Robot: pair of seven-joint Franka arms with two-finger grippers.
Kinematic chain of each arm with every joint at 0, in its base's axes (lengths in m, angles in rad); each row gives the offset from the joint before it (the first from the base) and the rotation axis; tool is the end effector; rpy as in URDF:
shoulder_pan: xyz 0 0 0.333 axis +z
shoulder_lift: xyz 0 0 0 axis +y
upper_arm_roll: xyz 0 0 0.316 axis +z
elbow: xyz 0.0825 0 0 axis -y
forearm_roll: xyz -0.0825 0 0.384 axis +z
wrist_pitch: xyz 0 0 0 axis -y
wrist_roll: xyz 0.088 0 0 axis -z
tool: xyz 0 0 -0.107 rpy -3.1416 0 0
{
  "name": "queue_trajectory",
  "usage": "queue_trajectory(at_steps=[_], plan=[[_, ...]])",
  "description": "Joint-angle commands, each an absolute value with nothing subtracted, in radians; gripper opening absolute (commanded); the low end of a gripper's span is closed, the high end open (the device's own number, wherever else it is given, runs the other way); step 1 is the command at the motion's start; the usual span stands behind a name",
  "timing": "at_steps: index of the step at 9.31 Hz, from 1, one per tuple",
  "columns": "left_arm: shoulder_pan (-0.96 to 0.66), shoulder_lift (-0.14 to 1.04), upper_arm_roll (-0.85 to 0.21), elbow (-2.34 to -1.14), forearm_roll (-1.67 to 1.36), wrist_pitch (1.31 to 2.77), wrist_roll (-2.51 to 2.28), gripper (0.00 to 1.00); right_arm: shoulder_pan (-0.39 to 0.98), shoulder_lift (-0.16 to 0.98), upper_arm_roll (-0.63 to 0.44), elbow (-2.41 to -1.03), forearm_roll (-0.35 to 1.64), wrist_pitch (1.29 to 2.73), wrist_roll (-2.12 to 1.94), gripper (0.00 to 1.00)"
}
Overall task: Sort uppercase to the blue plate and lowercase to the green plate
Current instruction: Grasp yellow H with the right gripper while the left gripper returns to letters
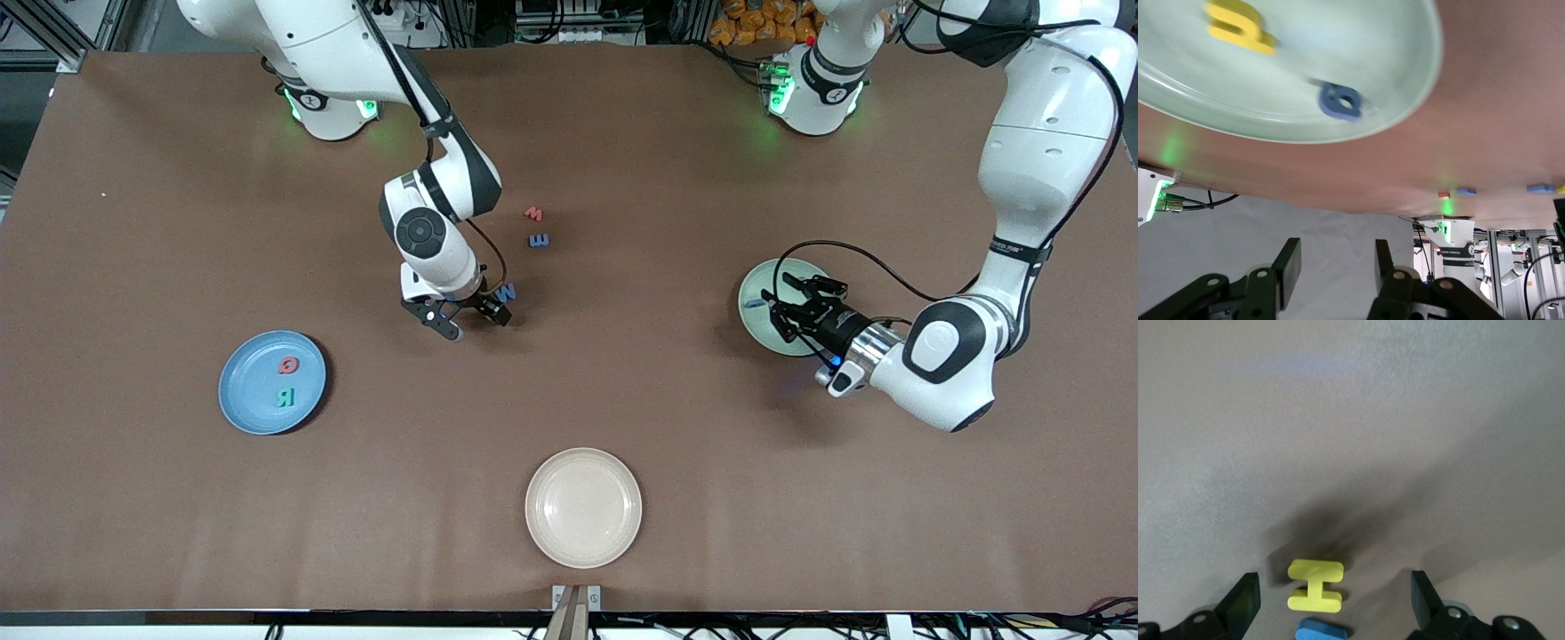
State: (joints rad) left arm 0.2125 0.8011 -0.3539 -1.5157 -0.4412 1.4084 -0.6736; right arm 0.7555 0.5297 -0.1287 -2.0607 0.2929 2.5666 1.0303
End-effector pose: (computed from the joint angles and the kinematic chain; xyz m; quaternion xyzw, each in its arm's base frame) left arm 0.6011 -0.1097 0.2035 0.8055 0.2720 -0.5035 0.1537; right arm 0.4788 0.3411 0.1734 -0.9492 0.3114 0.0382 0.0263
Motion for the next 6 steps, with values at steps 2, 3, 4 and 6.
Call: queue_trajectory(at_steps=[2,3,4,6], plan=[[0.141,0.788,-0.383,-1.520,-0.506,1.515,-0.794,0.52,0.772,0.546,-0.133,-2.057,0.319,2.595,1.052,1.00],[0.138,0.792,-0.409,-1.525,-0.515,1.567,-0.833,0.52,0.772,0.560,-0.133,-2.039,0.319,2.595,1.075,1.00],[0.134,0.793,-0.441,-1.526,-0.517,1.604,-0.860,0.52,0.772,0.567,-0.133,-2.033,0.319,2.594,1.077,1.00],[0.133,0.793,-0.527,-1.526,-0.517,1.675,-0.949,0.52,0.773,0.568,-0.133,-2.031,0.319,2.594,1.077,1.00]])
